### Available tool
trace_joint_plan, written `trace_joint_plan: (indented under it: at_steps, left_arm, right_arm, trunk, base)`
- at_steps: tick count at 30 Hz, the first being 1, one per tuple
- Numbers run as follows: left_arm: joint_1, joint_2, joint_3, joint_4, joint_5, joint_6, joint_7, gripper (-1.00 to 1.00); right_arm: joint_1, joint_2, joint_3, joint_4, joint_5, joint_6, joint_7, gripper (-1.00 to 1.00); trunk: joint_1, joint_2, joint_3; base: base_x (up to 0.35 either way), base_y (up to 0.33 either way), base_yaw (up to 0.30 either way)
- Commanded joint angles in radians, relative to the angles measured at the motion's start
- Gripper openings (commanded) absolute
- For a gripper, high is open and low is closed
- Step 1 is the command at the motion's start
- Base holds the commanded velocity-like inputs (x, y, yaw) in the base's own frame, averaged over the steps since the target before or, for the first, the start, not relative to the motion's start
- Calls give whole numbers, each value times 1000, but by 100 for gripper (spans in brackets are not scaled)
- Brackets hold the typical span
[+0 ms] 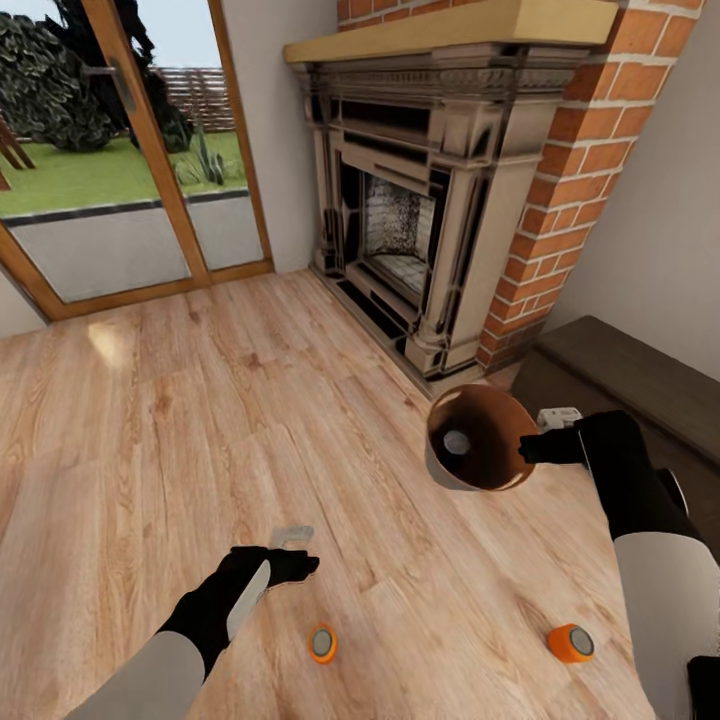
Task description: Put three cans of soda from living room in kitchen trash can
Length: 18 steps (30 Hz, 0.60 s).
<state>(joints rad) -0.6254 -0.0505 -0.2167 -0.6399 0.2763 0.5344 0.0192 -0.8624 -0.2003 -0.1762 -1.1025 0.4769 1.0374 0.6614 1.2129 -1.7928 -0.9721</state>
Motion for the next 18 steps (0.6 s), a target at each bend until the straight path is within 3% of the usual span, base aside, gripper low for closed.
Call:
trace_joint_plan:
  at_steps: [1,6,14,18]
  left_arm:
    - [-13,-2,0,2,1,14,16,100]
    - [-34,-7,2,46,3,36,44,100]
    - [-38,-21,2,61,3,42,56,100]
    - [-39,-24,2,63,3,44,56,100]
  right_arm:
    - [-21,0,10,-1,-20,10,5,-100]
    - [-131,6,20,-4,56,10,8,-100]
    - [-163,1,11,-26,69,10,24,-100]
    - [-166,1,9,-105,68,10,52,-100]
  trunk:
    - [4,-7,-3]
    - [23,-42,-20]
    - [54,-98,-45]
    - [58,-105,-48]
  base:
    - [0,0,0]
    - [0,0,0]
    - [0,0,0]
    - [0,0,0]
